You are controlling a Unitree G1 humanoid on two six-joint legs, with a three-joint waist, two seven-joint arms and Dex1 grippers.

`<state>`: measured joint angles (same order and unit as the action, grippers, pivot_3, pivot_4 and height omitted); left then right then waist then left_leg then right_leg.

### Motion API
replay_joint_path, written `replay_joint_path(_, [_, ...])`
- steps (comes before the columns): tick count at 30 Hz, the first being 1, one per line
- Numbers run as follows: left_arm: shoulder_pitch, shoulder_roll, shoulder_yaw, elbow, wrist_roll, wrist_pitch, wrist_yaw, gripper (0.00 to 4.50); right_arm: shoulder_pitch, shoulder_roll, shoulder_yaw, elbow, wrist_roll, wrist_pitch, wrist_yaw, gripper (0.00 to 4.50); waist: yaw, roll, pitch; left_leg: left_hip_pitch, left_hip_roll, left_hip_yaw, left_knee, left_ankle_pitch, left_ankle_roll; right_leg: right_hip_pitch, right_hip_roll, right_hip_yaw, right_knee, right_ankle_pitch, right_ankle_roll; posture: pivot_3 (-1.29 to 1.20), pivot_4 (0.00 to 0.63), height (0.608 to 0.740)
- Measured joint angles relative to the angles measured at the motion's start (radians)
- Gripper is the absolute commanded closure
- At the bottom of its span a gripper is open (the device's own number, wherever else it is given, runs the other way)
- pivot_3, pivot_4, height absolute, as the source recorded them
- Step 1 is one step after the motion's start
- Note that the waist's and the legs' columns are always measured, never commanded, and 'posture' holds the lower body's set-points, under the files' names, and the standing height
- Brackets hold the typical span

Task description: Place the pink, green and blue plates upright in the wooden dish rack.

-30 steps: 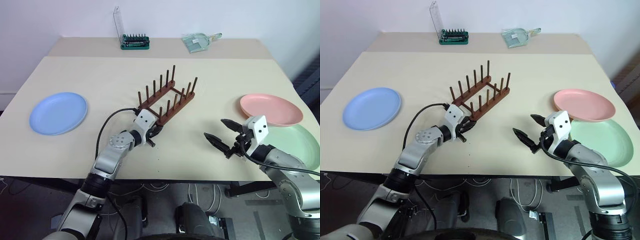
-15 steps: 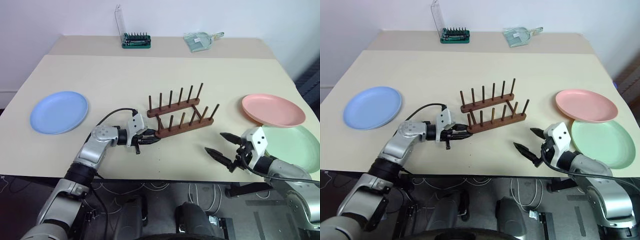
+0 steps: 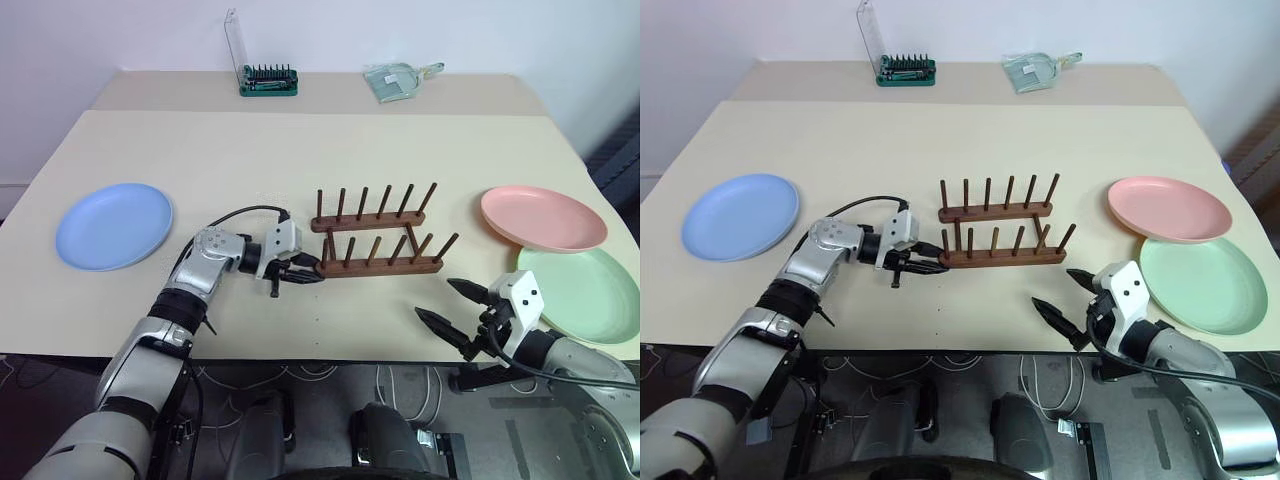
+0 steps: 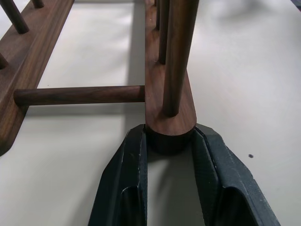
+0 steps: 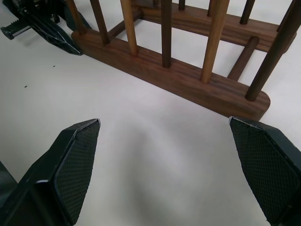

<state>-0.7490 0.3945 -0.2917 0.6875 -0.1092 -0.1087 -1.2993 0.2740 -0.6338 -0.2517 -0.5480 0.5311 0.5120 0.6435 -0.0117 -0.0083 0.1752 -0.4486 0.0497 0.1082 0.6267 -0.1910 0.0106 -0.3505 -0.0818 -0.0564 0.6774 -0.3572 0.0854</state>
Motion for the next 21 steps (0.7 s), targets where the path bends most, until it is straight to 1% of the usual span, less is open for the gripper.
replay_joint_path(4, [0.011, 0.014, 0.018, -0.014, 0.0, 0.016, 0.008, 0.46, -0.003, -0.001, 0.0, 0.001, -0.01, -0.001, -0.001, 0.0, -0.003, 0.0, 0.0, 0.0, 0.0, 0.0, 0.0, 0.0, 0.0, 0.0, 0.0, 0.0, 0.0, 0.0, 0.0, 0.0, 0.15, 0.732])
replay_joint_path(5, [0.026, 0.026, 0.03, -0.035, 0.0, 0.024, 0.016, 0.46, -0.007, -0.003, 0.001, 0.001, -0.014, 0.0, -0.001, 0.0, -0.005, 0.0, 0.0, 0.0, 0.0, 0.0, 0.0, 0.0, 0.0, 0.0, 0.0, 0.0, 0.0, 0.0, 0.0, 0.0, 0.15, 0.732])
replay_joint_path(6, [0.048, 0.042, 0.042, -0.066, -0.006, 0.045, 0.024, 0.4, -0.011, -0.006, 0.002, 0.004, -0.021, 0.0, -0.002, 0.53, -0.006, 0.0, 0.0, 0.0, 0.0, 0.0, 0.0, 0.0, 0.0, 0.0, 0.0, 0.0, 0.001, 0.0, 0.0, 0.0, 0.15, 0.732])
replay_joint_path(7, [0.073, 0.058, 0.054, -0.103, -0.013, 0.07, 0.028, 0.57, -0.016, -0.01, 0.004, 0.009, -0.033, 0.0, -0.003, 0.83, -0.006, 0.0, 0.0, 0.0, 0.001, 0.0, 0.0, 0.0, 0.0, -0.001, 0.0, 0.0, 0.001, 0.0, 0.0, 0.0, 0.15, 0.732])
replay_joint_path(8, [0.096, 0.071, 0.065, -0.139, -0.02, 0.096, 0.032, 0.92, -0.019, -0.013, 0.005, 0.015, -0.04, 0.001, -0.004, 1.26, -0.005, 0.0, 0.0, 0.0, 0.0, 0.0, 0.0, 0.0, 0.0, 0.0, 0.0, 0.0, 0.001, 0.0, 0.0, 0.0, 0.15, 0.732])
replay_joint_path(9, [0.124, 0.089, 0.077, -0.181, -0.028, 0.125, 0.037, 1.34, -0.022, -0.015, 0.007, 0.023, -0.048, 0.001, -0.003, 1.8, -0.004, 0.0, 0.0, 0.0, 0.0, 0.0, 0.0, 0.0, 0.0, 0.0, 0.0, 0.0, 0.002, 0.0, 0.0, 0.0, 0.15, 0.732])
replay_joint_path(12, [0.203, 0.133, 0.108, -0.301, -0.059, 0.209, 0.044, 2.84, -0.034, -0.016, 0.018, 0.038, -0.066, 0.002, -0.003, 3.32, -0.004, 0.0, 0.0, 0.0, 0.0, 0.0, 0.0, 0.0, 0.0, 0.0, -0.001, 0.001, 0.002, 0.0, 0.0, 0.0, 0.15, 0.732])
replay_joint_path(13, [0.235, 0.149, 0.116, -0.352, -0.076, 0.243, 0.042, 3.4, -0.043, -0.019, 0.026, 0.047, -0.078, 0.003, -0.003, 3.91, -0.004, 0.0, 0.0, 0.0, 0.0, 0.0, 0.0, 0.0, 0.0, 0.0, -0.001, 0.001, 0.002, 0.0, 0.0, 0.0, 0.15, 0.732])
replay_joint_path(14, [0.265, 0.159, 0.119, -0.405, -0.094, 0.278, 0.039, 3.91, -0.053, -0.024, 0.034, 0.058, -0.088, 0.003, -0.003, 4.39, -0.003, 0.0, 0.0, 0.0, 0.0, 0.0, 0.0, 0.0, 0.0, 0.0, -0.001, 0.001, 0.002, 0.0, 0.0, 0.0, 0.15, 0.732])
replay_joint_path(15, [0.288, 0.162, 0.119, -0.451, -0.108, 0.306, 0.036, 4.35, -0.059, -0.027, 0.041, 0.07, -0.1, 0.003, -0.003, 4.5, -0.003, 0.0, 0.0, 0.0, 0.0, 0.0, 0.0, 0.0, 0.0, 0.0, -0.001, 0.001, 0.002, 0.0, 0.0, 0.0, 0.15, 0.732])
replay_joint_path(18, [0.332, 0.164, 0.102, -0.561, -0.117, 0.361, 0.048, 4.35, -0.089, -0.035, 0.07, 0.099, -0.139, 0.004, -0.008, 4.5, 0.001, 0.0, 0.0, 0.0, 0.0, 0.0, 0.0, 0.0, 0.0, 0.0, -0.002, 0.001, 0.002, 0.0, 0.0, 0.0, 0.15, 0.732])
replay_joint_path(21, [0.337, 0.106, 0.052, -0.625, -0.082, 0.375, 0.12, 4.35, -0.137, -0.036, 0.114, 0.142, -0.19, 0.002, -0.021, 4.5, 0.001, 0.0, 0.0, 0.0, 0.0, 0.0, 0.001, 0.0, 0.0, 0.0, -0.001, 0.001, 0.002, 0.0, 0.0, 0.0, 0.15, 0.732])
